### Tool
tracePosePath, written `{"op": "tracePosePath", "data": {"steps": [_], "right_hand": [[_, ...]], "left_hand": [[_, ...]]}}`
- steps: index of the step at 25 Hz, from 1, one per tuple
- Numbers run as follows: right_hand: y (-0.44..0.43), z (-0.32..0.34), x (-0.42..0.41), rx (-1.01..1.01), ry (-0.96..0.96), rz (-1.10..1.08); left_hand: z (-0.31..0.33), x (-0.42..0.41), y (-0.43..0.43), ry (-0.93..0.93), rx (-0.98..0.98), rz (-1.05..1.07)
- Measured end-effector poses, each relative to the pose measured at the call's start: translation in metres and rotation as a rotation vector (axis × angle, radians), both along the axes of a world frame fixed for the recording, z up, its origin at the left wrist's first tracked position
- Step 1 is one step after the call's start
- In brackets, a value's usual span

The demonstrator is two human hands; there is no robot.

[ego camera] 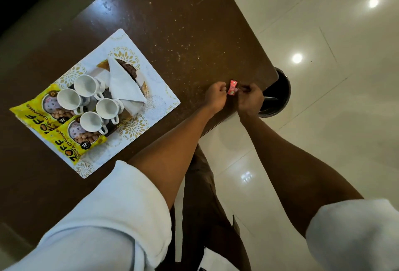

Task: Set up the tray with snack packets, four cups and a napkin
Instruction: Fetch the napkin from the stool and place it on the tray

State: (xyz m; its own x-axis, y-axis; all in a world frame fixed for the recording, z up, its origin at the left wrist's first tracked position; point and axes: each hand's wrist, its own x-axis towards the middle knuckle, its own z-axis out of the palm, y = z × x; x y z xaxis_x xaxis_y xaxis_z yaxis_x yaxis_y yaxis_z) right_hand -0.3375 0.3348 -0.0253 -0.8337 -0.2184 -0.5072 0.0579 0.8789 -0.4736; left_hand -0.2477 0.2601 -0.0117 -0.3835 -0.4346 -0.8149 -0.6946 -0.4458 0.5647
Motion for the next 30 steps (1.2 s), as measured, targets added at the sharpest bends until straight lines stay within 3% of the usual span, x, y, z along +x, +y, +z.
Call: {"op": "tracePosePath", "data": {"steps": [7,13,24,30], "right_hand": [[-0.011,-0.014,0.001,0.006,-0.023,0.018],[-0.018,-0.013,0.007,0.047,-0.006,0.14],[-0.129,-0.005,0.122,-0.045,-0.149,0.515],[-0.167,-0.005,0.148,-0.095,-0.174,0.685]], "left_hand": [[-0.006,-0.009,-0.01,0.042,0.068,-0.05],[-0.003,0.005,-0.008,0.056,0.083,0.059],[-0.003,0.121,-0.071,-0.12,-0.181,0.435],[-0.01,0.142,-0.095,-0.147,-0.242,0.5]]}}
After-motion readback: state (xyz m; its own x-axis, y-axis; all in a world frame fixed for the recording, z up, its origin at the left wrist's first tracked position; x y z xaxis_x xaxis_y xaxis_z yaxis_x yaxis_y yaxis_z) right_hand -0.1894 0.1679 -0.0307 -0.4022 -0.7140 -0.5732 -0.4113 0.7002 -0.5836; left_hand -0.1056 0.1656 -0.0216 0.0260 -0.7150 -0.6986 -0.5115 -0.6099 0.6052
